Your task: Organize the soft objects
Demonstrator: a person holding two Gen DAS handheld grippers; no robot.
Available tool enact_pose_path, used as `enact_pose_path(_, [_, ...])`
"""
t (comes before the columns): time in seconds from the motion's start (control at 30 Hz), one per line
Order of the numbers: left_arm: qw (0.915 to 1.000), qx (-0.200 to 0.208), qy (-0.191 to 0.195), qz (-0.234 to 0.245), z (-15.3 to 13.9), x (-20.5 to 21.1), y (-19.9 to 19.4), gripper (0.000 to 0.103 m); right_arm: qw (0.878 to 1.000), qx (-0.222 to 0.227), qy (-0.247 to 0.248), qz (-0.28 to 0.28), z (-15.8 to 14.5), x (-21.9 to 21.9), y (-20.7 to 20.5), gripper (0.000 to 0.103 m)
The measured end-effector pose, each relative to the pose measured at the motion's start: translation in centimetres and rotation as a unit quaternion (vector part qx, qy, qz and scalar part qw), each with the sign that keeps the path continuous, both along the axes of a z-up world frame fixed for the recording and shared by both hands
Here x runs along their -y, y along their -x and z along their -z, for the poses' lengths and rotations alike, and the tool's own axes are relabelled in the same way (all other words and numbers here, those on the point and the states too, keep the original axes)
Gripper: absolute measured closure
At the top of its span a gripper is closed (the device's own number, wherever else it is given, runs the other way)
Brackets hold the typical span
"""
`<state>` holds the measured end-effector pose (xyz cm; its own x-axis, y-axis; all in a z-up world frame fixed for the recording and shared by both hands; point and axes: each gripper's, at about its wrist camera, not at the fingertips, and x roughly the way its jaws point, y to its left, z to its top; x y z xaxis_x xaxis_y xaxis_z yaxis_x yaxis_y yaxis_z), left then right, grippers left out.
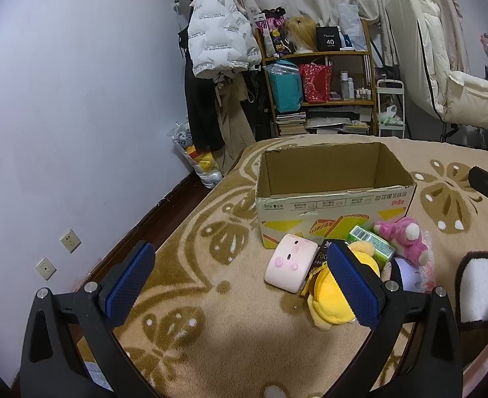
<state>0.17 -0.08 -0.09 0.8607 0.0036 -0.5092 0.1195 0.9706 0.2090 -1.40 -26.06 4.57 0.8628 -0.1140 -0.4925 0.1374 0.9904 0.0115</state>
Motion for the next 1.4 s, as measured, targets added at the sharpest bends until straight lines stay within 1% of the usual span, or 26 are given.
enact_pose_path(1.4, [1.0, -0.001, 0.0, -0.001, -0.01, 0.08, 0.0, 0.0, 1.0, 0.001, -0.001, 0.0, 0.02, 0.15, 0.05, 0.0])
